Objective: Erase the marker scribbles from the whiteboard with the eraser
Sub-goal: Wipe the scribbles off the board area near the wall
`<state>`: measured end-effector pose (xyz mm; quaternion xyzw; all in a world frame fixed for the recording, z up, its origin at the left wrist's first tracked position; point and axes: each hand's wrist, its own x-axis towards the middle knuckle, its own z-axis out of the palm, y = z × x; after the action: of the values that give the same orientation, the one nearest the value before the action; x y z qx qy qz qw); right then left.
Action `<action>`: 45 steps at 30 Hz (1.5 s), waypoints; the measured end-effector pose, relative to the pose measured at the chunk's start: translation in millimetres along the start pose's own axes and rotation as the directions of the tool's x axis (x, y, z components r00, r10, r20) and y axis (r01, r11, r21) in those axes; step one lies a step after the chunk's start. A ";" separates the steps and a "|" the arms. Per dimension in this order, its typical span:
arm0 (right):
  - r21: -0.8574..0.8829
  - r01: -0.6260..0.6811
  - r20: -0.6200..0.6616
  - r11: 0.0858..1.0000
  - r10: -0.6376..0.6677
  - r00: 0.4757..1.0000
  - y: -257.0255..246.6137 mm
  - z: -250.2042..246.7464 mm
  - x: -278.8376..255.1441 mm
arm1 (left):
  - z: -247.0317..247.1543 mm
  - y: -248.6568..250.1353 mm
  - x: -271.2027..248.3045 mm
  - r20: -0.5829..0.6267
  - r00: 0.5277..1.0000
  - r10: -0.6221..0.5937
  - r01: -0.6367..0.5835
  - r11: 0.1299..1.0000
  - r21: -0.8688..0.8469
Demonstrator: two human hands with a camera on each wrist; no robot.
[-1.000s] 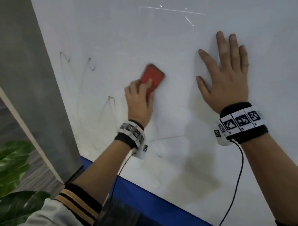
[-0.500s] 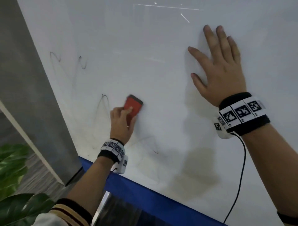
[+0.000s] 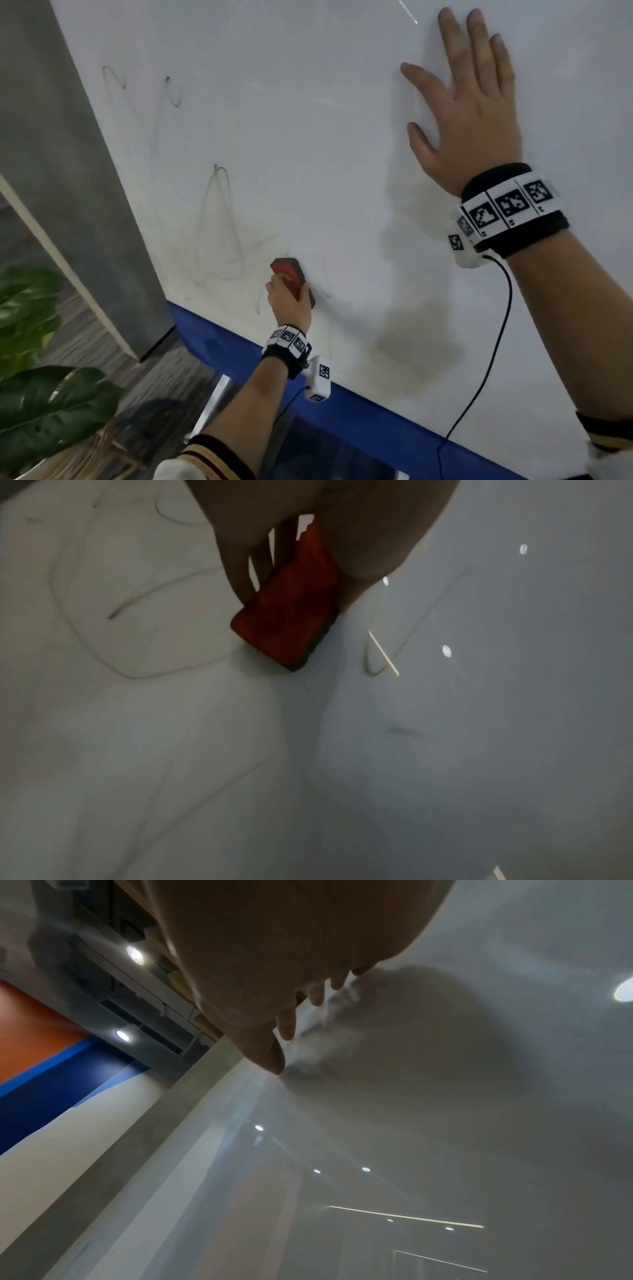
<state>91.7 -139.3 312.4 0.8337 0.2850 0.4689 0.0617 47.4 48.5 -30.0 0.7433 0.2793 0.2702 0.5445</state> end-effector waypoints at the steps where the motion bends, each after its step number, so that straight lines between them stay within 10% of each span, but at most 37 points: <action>1: 0.003 0.005 -0.003 1.000 -0.005 1.000 1.8 0.3 -1.2 | -1.1 8.3 -1.4 -0.005 0.999 0.043 -0.043 0.999 -0.005; 6: 0.004 -0.008 -0.008 1.000 0.008 1.000 -2.2 5.9 -6.3 | 21.1 59.1 -46.3 0.119 0.897 0.426 -0.435 0.898 0.065; 12: 0.007 0.000 0.002 1.000 0.000 1.000 -0.2 11.3 -16.1 | 47.5 21.6 -61.6 0.006 1.000 0.020 -0.016 0.938 -0.348; 18: -0.004 -0.002 -0.009 1.000 0.002 1.000 -8.3 13.7 -23.3 | 56.9 -12.4 -72.6 0.120 0.877 -0.466 0.448 0.701 -0.554; 25: -0.003 -0.026 0.007 1.000 0.026 1.000 -8.9 14.7 -28.8 | 75.0 56.5 -86.6 0.018 0.999 -0.048 0.050 0.864 -0.500; 29: 0.014 -0.017 0.026 1.000 0.017 1.000 -9.1 19.3 -37.6 | 76.6 20.2 -83.4 0.009 0.985 -0.170 0.151 0.845 -0.513; 34: -0.020 0.030 0.063 0.999 -0.028 0.998 -21.7 46.2 -81.4 | 95.4 -63.4 -82.7 0.000 0.874 -0.486 0.406 0.732 -0.548; 38: -0.052 0.015 0.070 0.999 -0.011 0.997 -53.6 71.7 -115.1 | 120.4 -155.5 -93.7 0.149 0.649 -0.746 0.719 0.536 -0.443; 45: -0.025 0.141 0.086 0.990 -0.139 0.987 -62.8 105.1 -148.9 | 137.4 -117.6 -105.0 -0.036 0.812 -0.583 0.484 0.706 -0.518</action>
<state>92.2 -149.3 119.9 0.8295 0.3326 0.4325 0.1194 56.9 -87.0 -189.1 0.4383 0.4582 0.2334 0.7372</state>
